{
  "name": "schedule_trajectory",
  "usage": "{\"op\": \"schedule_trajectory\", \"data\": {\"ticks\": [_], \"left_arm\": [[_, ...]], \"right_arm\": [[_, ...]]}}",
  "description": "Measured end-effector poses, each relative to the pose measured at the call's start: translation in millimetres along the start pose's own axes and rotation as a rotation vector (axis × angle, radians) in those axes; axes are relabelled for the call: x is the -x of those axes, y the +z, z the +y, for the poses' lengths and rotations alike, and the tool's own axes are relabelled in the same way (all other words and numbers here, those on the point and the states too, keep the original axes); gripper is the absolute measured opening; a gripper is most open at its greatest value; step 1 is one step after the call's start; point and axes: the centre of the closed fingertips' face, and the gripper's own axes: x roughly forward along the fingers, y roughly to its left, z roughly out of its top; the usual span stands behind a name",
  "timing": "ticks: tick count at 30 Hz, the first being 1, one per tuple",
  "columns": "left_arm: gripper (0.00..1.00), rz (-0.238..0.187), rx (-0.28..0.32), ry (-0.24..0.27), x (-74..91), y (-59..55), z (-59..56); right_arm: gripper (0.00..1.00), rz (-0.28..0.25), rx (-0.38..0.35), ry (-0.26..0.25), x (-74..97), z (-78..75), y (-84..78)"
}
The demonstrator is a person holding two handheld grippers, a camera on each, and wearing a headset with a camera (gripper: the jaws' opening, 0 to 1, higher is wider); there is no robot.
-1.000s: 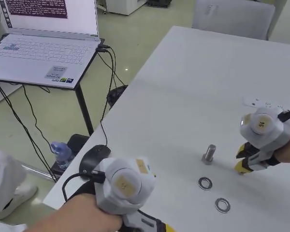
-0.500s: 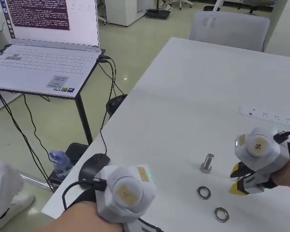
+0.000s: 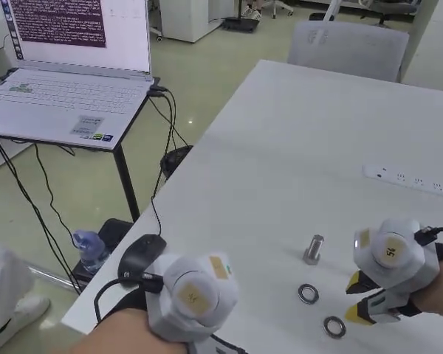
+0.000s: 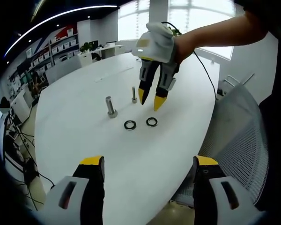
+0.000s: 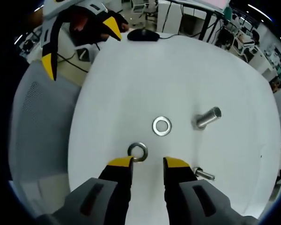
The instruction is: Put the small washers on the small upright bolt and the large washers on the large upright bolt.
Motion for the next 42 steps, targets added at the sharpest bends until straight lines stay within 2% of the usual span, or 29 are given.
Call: {"op": "schedule_trajectory", "data": {"ticks": [11,18,24,32,42], "left_arm": [[0.77,-0.001,0.002,0.006,-0.6,2.0,-2.4],[0.76,0.003,0.008,0.007,0.5,0.4,-5.9],[0.75,0.016,0.002,0.003,1.0,-2.7,-7.2],[0.75,0.012,0.0,0.002,0.8,-1.3,-7.8],[0.73,0.013,0.01,0.002,1.2,-5.7,-9.2]], "right_arm": [[0.3,0.007,0.016,0.006,-21.0,16.5,-1.9],[0.3,0.01,0.009,-0.008,-32.5,18.9,-6.4],[0.3,0.014,0.01,-0.015,-34.5,18.8,-8.3],[0.3,0.018,0.004,-0.013,-38.6,20.6,-10.5],[0.27,0.037,-0.011,-0.003,-39.3,17.3,-9.5]]}}
